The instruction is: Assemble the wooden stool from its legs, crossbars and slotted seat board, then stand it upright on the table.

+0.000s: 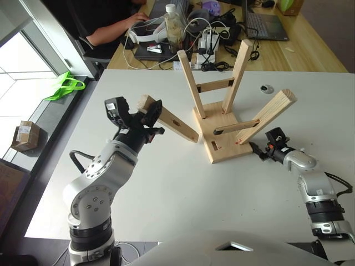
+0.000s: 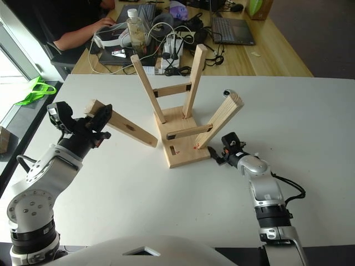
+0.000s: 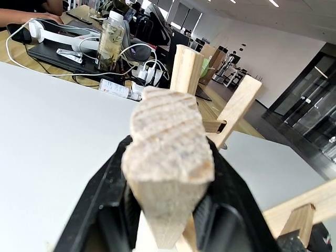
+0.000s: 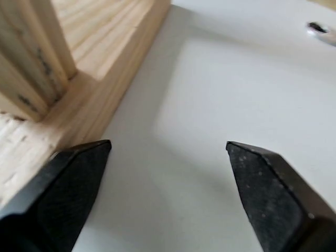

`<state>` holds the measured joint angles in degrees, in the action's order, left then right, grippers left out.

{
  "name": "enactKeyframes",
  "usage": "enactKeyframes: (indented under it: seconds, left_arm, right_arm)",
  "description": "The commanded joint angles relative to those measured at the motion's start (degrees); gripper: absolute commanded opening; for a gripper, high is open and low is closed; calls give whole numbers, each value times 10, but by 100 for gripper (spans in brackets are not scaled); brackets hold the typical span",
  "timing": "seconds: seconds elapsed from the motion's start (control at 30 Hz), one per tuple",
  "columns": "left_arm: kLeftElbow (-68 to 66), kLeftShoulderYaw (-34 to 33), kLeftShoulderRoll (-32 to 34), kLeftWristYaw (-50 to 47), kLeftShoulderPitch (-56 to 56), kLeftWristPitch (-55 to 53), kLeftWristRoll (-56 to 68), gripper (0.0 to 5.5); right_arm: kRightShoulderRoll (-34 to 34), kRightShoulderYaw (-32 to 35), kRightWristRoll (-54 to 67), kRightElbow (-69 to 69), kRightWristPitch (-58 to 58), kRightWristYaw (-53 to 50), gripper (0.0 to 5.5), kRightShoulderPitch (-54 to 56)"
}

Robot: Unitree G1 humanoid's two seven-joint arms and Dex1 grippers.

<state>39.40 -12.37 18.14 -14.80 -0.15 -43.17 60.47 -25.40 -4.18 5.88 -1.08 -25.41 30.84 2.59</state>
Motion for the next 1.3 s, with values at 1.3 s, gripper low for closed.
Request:
enactKeyframes:
  seconds: [1.3]
  left_arm:
    - [4,49,2,-235,32,18,136,102]
  right_arm:
    - [23,52,12,68,-41,-91,413,-27]
